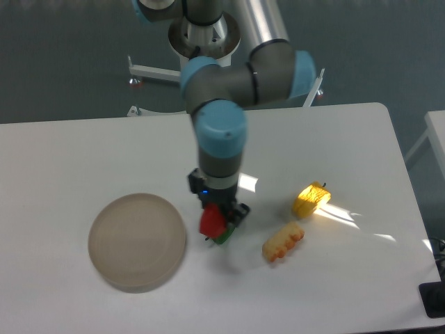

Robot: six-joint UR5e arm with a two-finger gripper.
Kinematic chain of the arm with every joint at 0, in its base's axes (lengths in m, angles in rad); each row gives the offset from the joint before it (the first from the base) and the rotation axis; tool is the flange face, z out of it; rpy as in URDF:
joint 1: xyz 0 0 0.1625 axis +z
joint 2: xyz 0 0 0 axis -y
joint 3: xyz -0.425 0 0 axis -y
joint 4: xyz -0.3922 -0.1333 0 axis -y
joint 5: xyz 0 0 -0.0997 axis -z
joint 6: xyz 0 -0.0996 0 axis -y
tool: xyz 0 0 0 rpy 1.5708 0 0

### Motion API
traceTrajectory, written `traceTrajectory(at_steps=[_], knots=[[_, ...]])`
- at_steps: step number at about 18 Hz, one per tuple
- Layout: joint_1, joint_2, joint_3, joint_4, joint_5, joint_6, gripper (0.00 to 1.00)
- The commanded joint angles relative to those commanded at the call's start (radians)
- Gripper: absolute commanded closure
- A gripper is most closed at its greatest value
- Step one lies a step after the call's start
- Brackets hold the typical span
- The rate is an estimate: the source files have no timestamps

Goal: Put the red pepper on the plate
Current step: 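Move the red pepper over the plate and lower it onto it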

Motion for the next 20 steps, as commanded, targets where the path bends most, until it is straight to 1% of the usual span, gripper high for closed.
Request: traceTrajectory(at_steps=[4,10,15,20], knots=[[-0.048,-0.032,-0.011,0.005,0.009,-0.132,0.55],[-0.084,-0.061,-0.011,0.0,0.014,-0.141,0.55],[-0.107,-0.094,0.0,-0.006,0.012,-0.14,0.55],[-0.127,-0.112,0.014,-0.003,0.012,-0.141,0.55]])
